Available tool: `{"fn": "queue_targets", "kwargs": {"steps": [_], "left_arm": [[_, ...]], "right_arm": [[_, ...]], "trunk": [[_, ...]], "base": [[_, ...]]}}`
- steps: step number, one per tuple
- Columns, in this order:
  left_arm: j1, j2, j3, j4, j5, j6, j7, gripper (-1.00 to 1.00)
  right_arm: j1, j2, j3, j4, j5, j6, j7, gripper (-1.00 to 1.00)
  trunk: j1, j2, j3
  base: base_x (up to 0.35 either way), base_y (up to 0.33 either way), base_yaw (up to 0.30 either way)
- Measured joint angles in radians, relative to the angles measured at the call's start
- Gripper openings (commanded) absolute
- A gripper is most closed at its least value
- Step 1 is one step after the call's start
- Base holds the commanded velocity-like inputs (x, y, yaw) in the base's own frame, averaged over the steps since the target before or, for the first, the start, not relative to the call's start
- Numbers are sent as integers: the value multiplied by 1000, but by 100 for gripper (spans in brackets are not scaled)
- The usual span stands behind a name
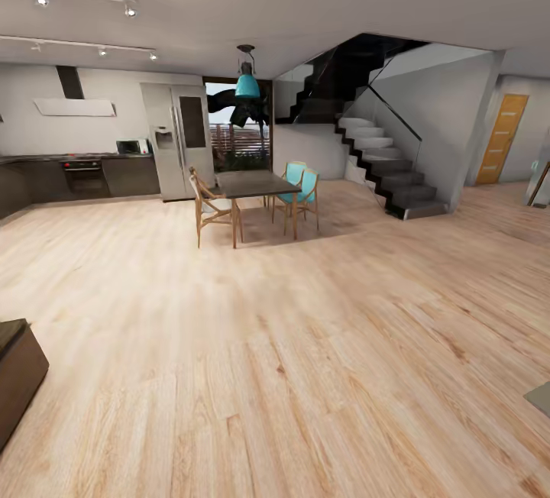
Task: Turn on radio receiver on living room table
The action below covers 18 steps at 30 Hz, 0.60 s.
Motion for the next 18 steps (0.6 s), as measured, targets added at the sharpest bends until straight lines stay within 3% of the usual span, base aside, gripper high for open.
{"fn": "queue_targets", "kwargs": {"steps": [12, 18], "left_arm": [[42, -67, -5, 11, 1, -21, -3, 100], [43, -76, -5, 11, 2, -21, -3, 100]], "right_arm": [[-68, 66, -1, 20, 0, -5, -6, 100], [-77, 64, -1, 17, 1, -6, -6, 100]], "trunk": [[0, 0, 0], [0, 0, 0]], "base": [[0, 0, 0], [0, 0, 0]]}}
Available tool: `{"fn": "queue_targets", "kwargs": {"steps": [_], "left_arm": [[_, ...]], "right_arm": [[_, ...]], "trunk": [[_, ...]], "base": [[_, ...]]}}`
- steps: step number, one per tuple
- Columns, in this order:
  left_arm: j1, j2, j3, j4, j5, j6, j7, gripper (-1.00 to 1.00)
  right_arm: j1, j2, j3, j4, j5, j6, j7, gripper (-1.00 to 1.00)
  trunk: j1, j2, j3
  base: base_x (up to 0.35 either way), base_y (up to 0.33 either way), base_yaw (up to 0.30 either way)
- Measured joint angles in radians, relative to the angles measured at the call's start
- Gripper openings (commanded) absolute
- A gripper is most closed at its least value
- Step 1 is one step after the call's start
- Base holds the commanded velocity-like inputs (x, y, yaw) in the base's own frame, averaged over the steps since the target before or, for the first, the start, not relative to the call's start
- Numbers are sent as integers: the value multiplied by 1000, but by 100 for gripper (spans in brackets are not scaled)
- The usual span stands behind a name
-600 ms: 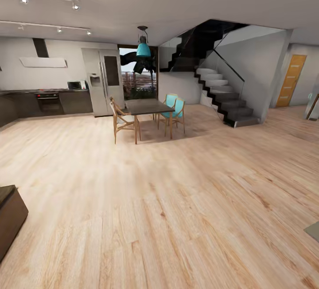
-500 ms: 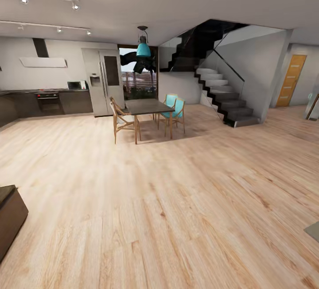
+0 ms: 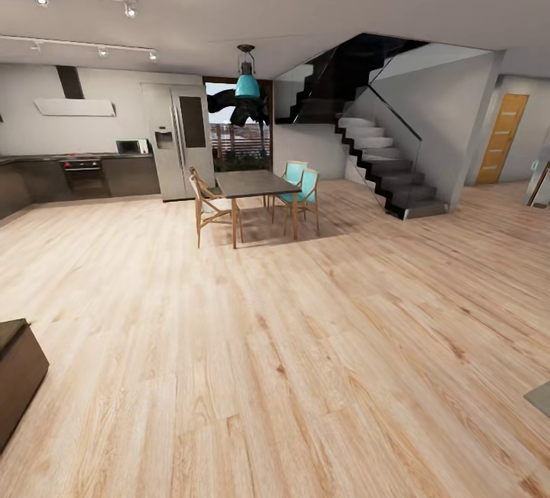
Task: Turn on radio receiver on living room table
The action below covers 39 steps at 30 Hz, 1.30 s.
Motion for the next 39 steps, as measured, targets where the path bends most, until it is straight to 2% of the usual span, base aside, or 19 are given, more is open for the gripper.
{"fn": "queue_targets", "kwargs": {"steps": [8, 39], "left_arm": [[0, -1, 2, 0, 1, 0, 0, 100], [0, -2, 1, 0, 1, 0, 0, 100]], "right_arm": [[0, -1, -3, -2, -2, 0, 0, 100], [0, -3, -3, -2, -3, 0, 0, 100]], "trunk": [[0, 0, 0], [0, 0, 0]], "base": [[0, 0, -144], [0, 0, -275]]}}
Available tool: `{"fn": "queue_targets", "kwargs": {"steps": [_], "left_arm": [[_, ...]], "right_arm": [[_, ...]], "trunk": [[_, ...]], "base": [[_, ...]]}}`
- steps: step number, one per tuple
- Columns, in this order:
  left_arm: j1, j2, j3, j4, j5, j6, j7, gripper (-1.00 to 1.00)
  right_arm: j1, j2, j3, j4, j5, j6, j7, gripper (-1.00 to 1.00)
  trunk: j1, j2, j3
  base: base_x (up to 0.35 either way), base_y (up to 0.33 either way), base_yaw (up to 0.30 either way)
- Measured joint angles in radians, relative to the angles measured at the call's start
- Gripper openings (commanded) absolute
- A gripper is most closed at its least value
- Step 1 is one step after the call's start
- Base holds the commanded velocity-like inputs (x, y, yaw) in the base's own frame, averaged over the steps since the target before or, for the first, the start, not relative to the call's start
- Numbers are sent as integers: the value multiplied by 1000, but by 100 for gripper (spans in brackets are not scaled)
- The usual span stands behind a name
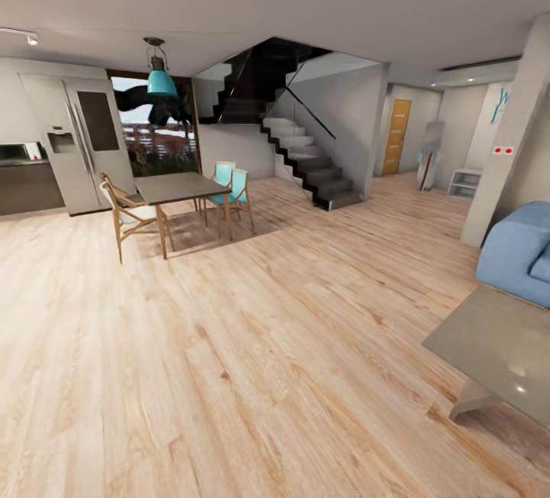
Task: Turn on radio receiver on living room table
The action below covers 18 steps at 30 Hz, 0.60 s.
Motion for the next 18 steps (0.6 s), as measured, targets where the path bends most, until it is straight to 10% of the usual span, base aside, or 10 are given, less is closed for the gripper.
{"fn": "queue_targets", "kwargs": {"steps": [18], "left_arm": [[0, 0, 0, 0, 0, 0, 0, 100]], "right_arm": [[0, -4, -1, -1, 0, 0, 0, 100]], "trunk": [[0, 0, -5]], "base": [[0, 0, -277]]}}
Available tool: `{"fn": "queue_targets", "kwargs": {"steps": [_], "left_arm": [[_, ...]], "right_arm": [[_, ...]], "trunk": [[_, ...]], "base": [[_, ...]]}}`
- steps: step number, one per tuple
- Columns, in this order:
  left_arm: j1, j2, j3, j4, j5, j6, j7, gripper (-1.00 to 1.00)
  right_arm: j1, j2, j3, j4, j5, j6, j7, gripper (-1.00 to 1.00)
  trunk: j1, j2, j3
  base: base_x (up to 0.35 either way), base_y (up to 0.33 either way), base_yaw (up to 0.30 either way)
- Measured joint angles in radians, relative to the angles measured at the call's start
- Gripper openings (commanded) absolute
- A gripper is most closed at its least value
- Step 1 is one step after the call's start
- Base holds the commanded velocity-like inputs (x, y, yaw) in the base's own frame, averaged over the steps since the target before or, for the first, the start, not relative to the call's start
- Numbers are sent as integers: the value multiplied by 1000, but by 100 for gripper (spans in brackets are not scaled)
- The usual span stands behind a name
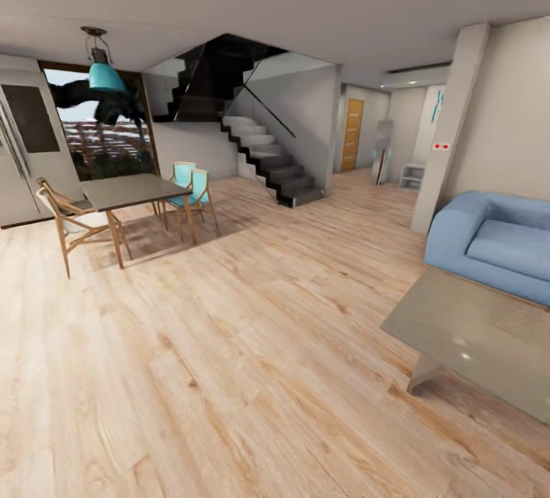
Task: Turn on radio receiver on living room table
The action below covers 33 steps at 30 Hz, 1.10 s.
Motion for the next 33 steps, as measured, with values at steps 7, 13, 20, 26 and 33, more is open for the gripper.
{"fn": "queue_targets", "kwargs": {"steps": [7, 13, 20, 26, 33], "left_arm": [[0, 0, 0, 0, 0, 0, -1, 100], [0, 0, 0, 0, 0, 0, 0, 100], [0, 0, 0, 0, 0, 0, -1, 100], [0, 0, 2, 0, -1, 0, 0, 100], [0, -1, 0, 0, 0, 0, -1, 100]], "right_arm": [[0, -1, -1, 0, 0, 0, 0, 100], [-1, -2, -1, 0, 0, 0, 0, 100], [-2, -3, -1, -1, 0, -1, 0, 100], [-2, -3, -1, -2, 0, -1, 0, 100], [-2, -3, -1, -2, 0, -1, 0, 100]], "trunk": [[0, 0, -2], [0, 0, -4], [0, 0, -7], [0, 0, -8], [0, 0, -11]], "base": [[0, 0, -277], [0, 0, -277], [0, 0, -277], [0, 0, -276], [0, 0, -270]]}}
